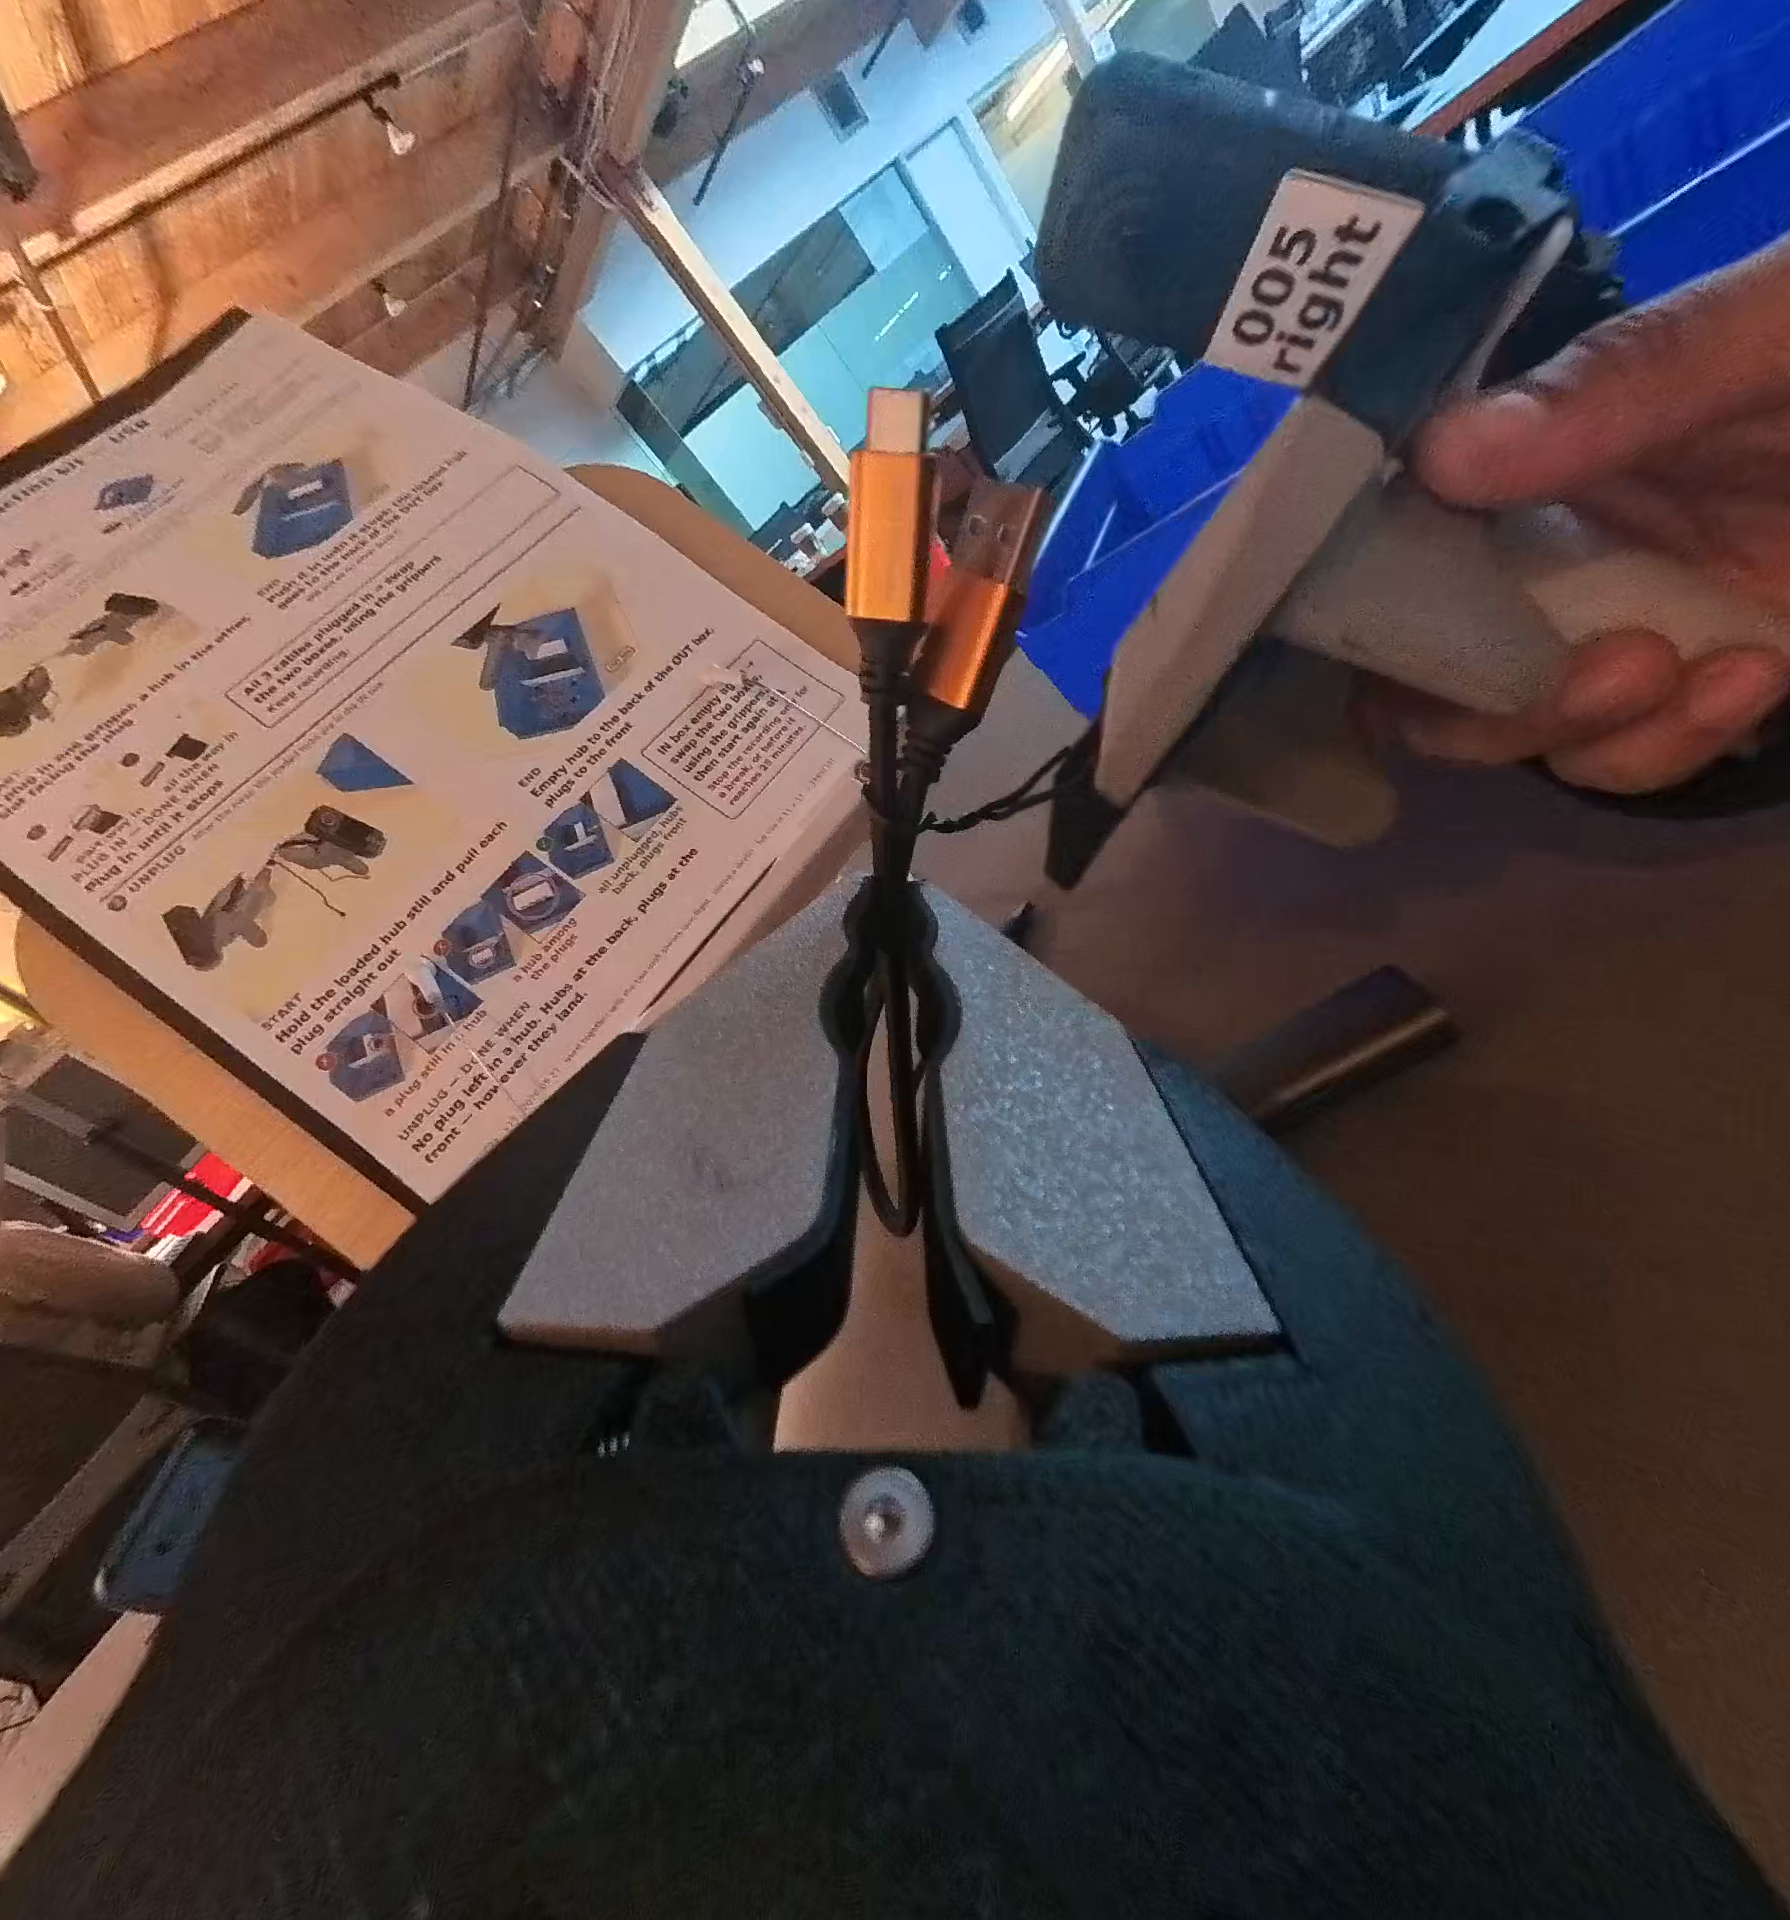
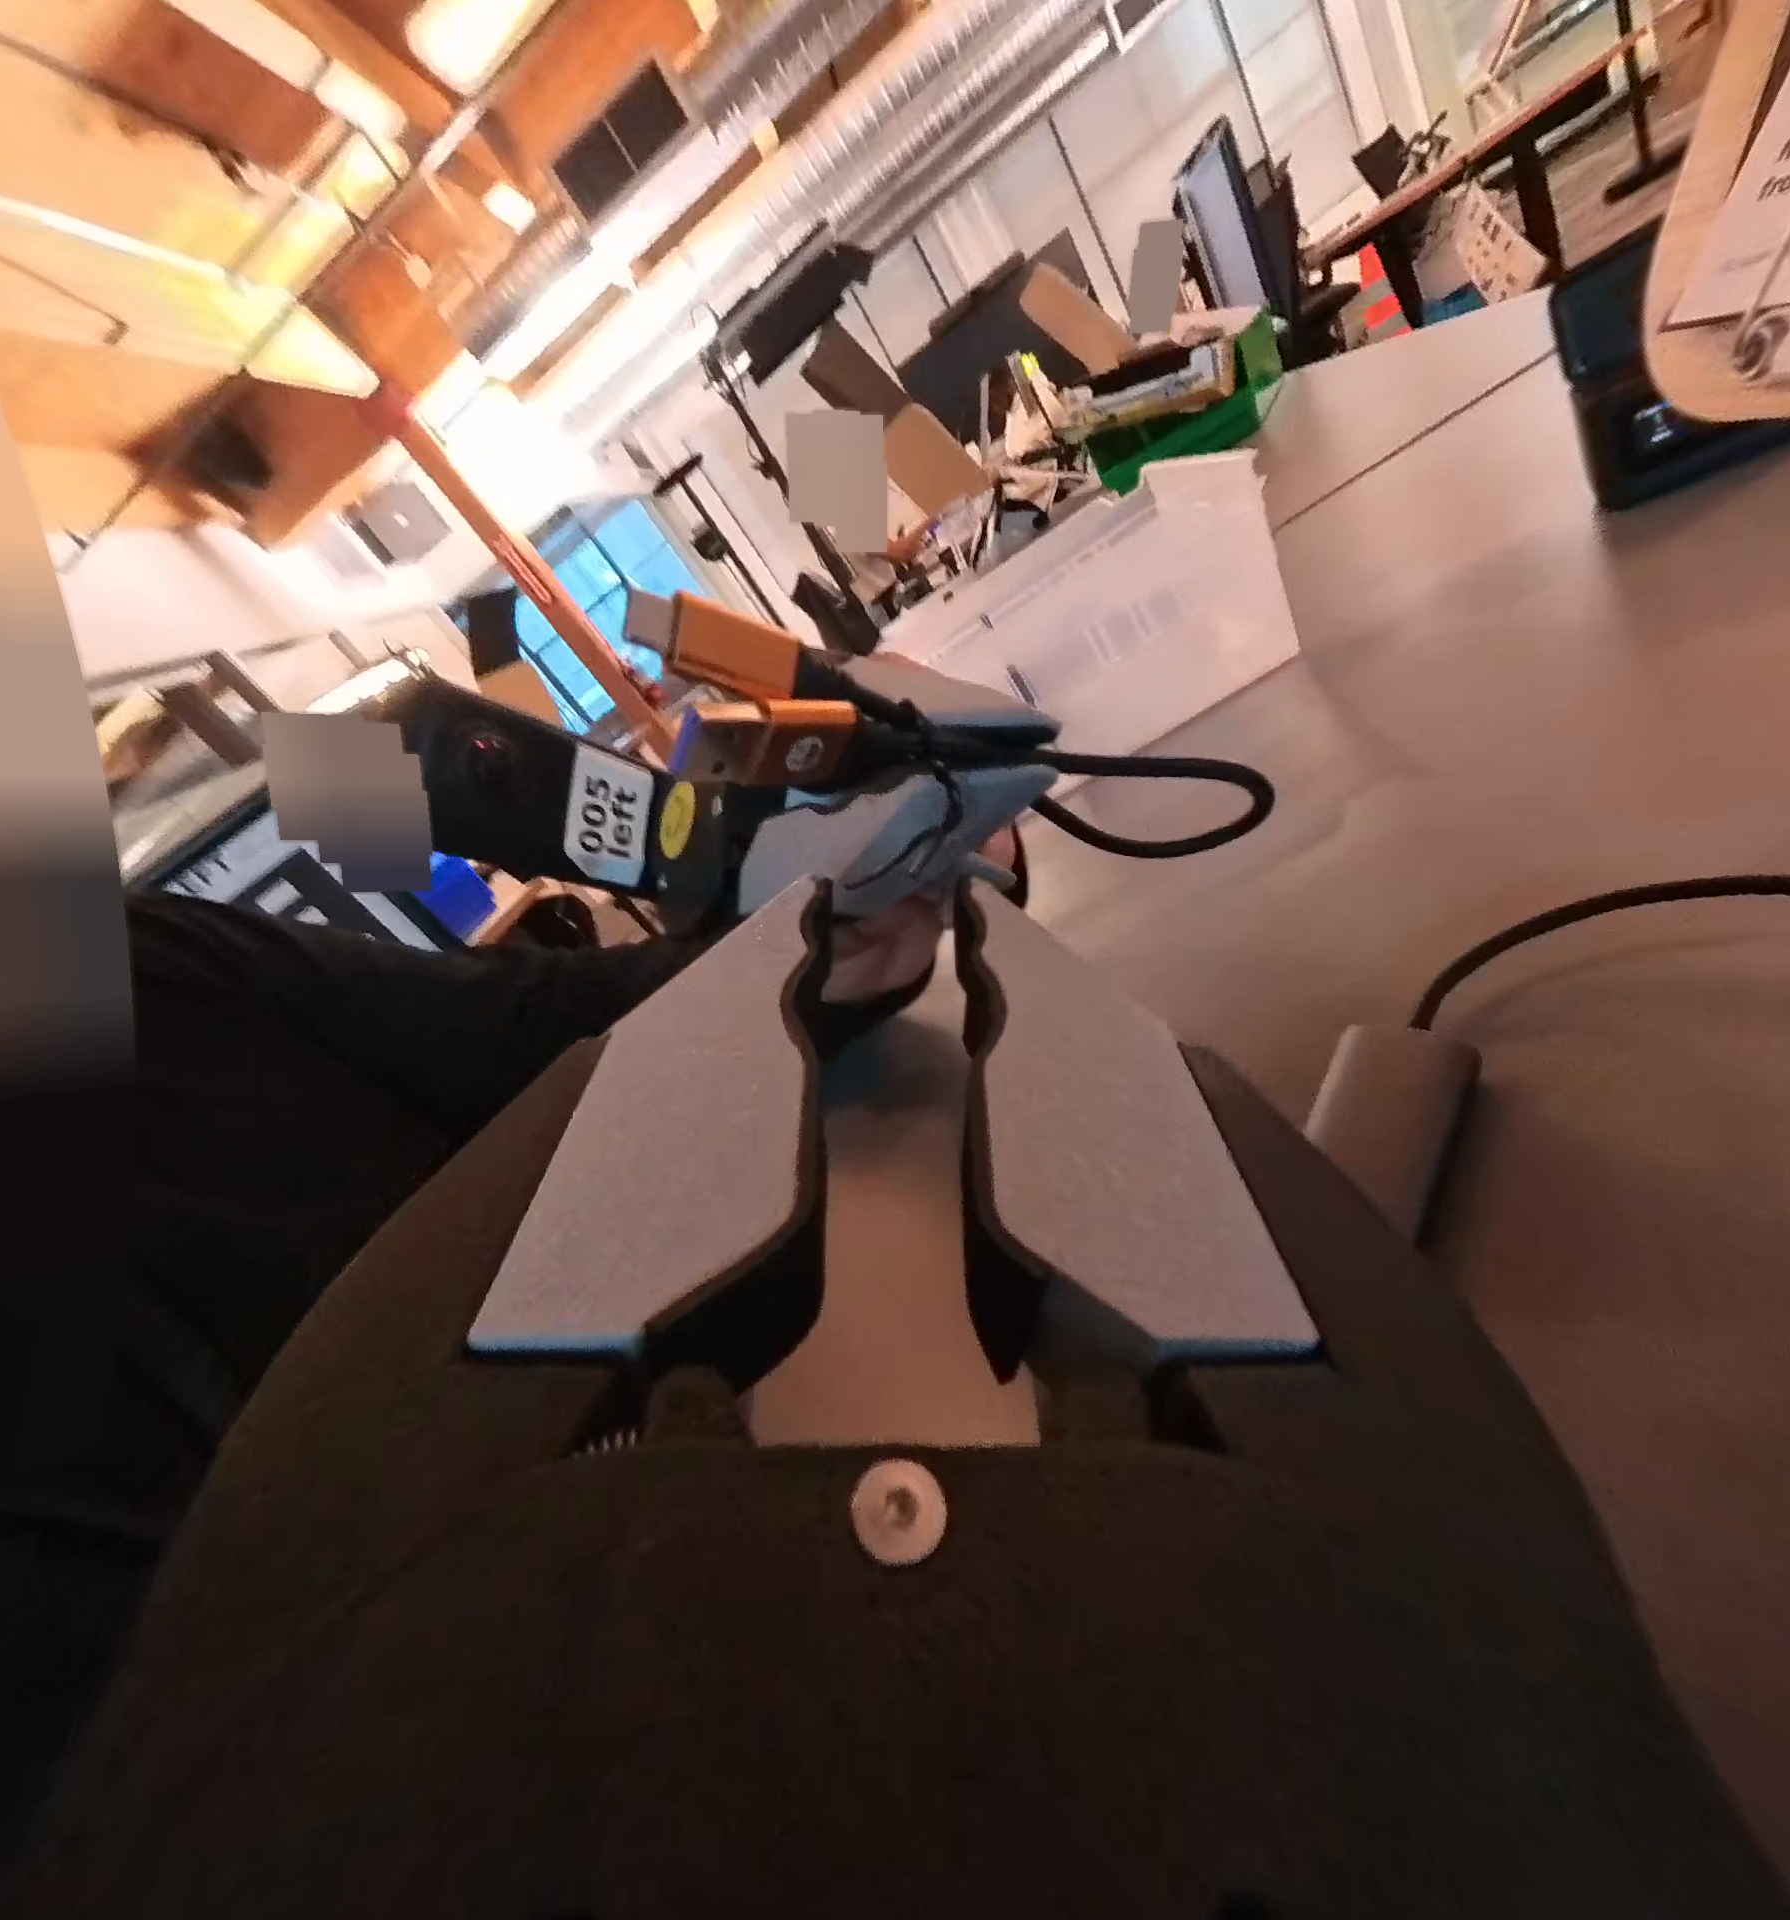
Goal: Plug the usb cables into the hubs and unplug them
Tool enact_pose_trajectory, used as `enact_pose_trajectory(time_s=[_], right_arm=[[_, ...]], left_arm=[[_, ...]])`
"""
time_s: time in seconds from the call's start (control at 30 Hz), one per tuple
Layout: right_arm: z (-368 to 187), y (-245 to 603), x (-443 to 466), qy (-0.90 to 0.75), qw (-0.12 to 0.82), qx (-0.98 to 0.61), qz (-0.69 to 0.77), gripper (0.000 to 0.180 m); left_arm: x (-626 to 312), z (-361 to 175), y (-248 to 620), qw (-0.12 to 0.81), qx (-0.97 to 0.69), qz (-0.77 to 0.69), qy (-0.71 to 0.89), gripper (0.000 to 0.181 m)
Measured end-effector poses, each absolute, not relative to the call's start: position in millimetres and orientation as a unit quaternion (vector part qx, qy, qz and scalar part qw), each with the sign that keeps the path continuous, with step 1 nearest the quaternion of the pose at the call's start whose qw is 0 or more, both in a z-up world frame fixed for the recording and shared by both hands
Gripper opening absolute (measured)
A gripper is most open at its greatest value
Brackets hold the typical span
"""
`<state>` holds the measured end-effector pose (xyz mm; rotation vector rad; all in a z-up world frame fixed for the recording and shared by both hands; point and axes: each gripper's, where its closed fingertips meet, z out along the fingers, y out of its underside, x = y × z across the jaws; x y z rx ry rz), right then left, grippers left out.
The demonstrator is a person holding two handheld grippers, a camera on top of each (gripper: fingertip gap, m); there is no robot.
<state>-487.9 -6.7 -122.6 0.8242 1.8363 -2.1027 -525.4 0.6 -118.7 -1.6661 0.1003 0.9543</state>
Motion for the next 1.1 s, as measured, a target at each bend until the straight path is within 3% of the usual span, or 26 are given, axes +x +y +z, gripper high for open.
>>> enact_pose_trajectory(time_s=[0.13,0.33,0.67,0.87,1.1], right_arm=[[-123.4,-9.6,-487.4,0.646,0.079,0.270,-0.710,0.000],[-128.1,-3.8,-493.3,0.684,-0.030,0.267,-0.678,0.000],[-118.7,-4.6,-487.4,0.646,0.051,0.268,-0.712,0.011],[-118.7,-7.6,-486.0,0.635,0.082,0.268,-0.720,0.000],[-122.2,-4.8,-492.6,0.624,0.091,0.295,-0.718,0.014]], left_arm=[[-525.4,-118.8,-0.5,0.574,-0.715,0.398,0.033,0.001],[-524.8,-117.5,-2.7,0.598,-0.721,0.350,0.017,0.001],[-524.6,-119.0,-2.0,0.587,-0.720,0.369,0.026,0.000],[-523.9,-118.6,-1.4,0.584,-0.719,0.376,0.025,0.000],[-525.1,-120.3,-1.0,0.570,-0.719,0.396,0.030,0.001]])
